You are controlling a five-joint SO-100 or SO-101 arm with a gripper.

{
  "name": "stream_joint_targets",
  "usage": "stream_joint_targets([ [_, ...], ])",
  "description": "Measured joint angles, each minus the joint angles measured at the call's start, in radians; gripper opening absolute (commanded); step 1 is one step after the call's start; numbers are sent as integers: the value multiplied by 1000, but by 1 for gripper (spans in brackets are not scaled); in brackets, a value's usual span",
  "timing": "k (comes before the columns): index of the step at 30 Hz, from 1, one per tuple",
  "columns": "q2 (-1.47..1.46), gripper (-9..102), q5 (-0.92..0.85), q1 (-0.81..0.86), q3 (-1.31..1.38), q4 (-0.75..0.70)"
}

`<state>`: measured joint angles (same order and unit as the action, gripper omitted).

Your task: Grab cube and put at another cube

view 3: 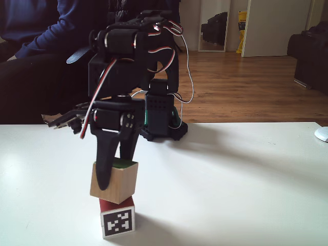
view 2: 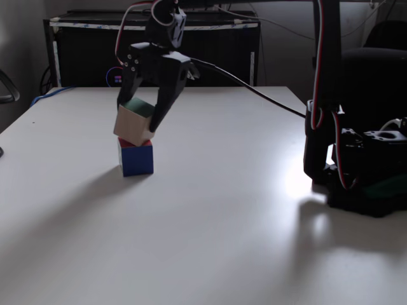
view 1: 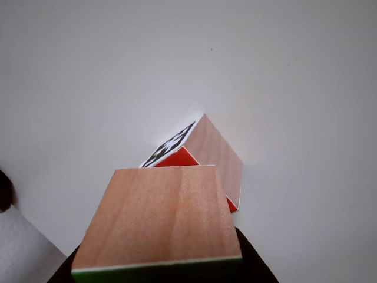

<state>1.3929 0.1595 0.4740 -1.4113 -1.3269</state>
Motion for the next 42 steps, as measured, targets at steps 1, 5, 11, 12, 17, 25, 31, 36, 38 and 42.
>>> stream_joint_targets([
  [1,-3,11,3,0,2,0],
  [5,-9,12,6,-8,8,0],
  [11,-12,21,12,-9,9,2],
  [12,-12,25,12,-9,9,2],
  [17,-17,38,12,-12,8,5],
  [25,-6,44,31,-12,6,0],
  [31,104,47,51,-35,-9,-38],
  [36,420,46,52,-121,-202,-52],
  [38,604,45,52,-181,-325,-37],
  [42,956,42,61,-348,-609,38],
])
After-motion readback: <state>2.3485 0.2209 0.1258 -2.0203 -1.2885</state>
